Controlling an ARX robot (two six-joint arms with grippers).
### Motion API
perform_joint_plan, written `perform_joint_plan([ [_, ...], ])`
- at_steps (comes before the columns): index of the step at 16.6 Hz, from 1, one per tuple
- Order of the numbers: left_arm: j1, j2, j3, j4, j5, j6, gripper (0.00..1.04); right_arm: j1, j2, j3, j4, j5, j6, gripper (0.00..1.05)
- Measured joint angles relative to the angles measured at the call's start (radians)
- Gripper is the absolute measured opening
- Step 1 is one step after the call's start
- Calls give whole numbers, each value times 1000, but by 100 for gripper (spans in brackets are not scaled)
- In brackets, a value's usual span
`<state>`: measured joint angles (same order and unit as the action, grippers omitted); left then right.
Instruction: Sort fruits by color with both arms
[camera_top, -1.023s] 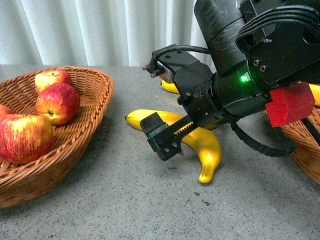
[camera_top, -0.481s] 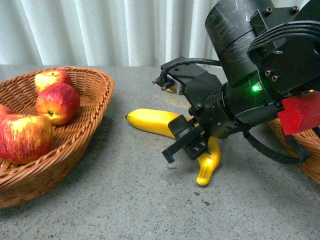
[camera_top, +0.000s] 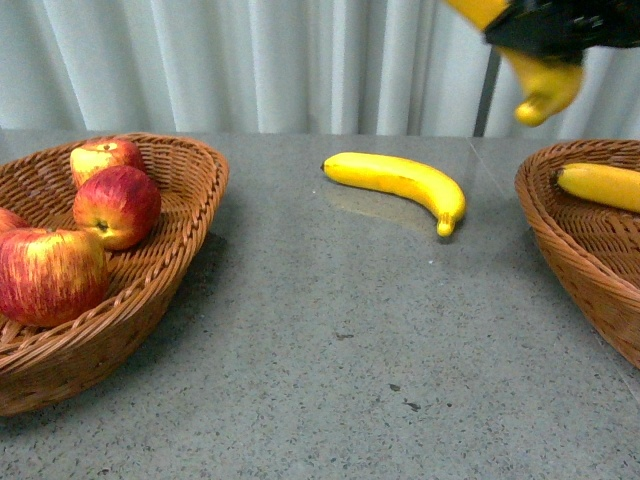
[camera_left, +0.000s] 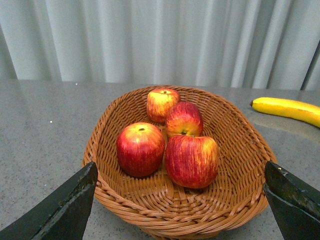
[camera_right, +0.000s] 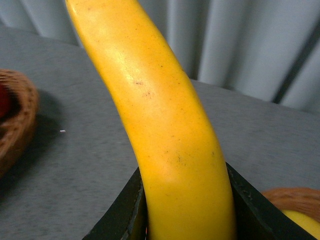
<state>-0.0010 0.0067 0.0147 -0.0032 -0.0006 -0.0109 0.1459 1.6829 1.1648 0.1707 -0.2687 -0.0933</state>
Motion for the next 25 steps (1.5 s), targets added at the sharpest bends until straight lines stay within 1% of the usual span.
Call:
perform_joint_plan([
  [1,0,0,0,0,0,0,98,-56,-19,-38,16,37,-20,35],
  [3,0,0,0,0,0,0,98,-175,-26,-171,-21,59,-72,35],
  [4,0,0,0,0,0,0,98,-214,-35,-244,-5,73,-102,35],
  [6,0,0,0,0,0,0,98,-262,-81,-312,3,80,-155,35],
  [8,0,0,0,0,0,0,98,-266,-111,-323,0,78,-181,35],
  [9,0,0,0,0,0,0,98,-264,-117,-325,1,78,-193,39],
  [11,0,0,0,0,0,0,98,-264,-121,-325,14,89,-201,55],
  [13,0,0,0,0,0,0,98,-253,-121,-320,27,106,-209,73],
  [14,0,0,0,0,0,0,98,-248,-121,-316,33,107,-208,80],
  [16,0,0,0,0,0,0,98,-213,-121,-297,68,109,-196,98],
  [17,0,0,0,0,0,0,98,-88,-118,-242,123,69,-141,98],
  [18,0,0,0,0,0,0,98,173,166,13,109,63,-107,98],
  [19,0,0,0,0,0,0,98,216,278,154,66,55,-106,98],
  [21,0,0,0,0,0,0,98,212,388,348,-20,53,-112,98],
  [23,0,0,0,0,0,0,98,196,493,516,-156,63,-132,98],
  [25,0,0,0,0,0,0,98,186,569,618,-260,64,-164,98],
])
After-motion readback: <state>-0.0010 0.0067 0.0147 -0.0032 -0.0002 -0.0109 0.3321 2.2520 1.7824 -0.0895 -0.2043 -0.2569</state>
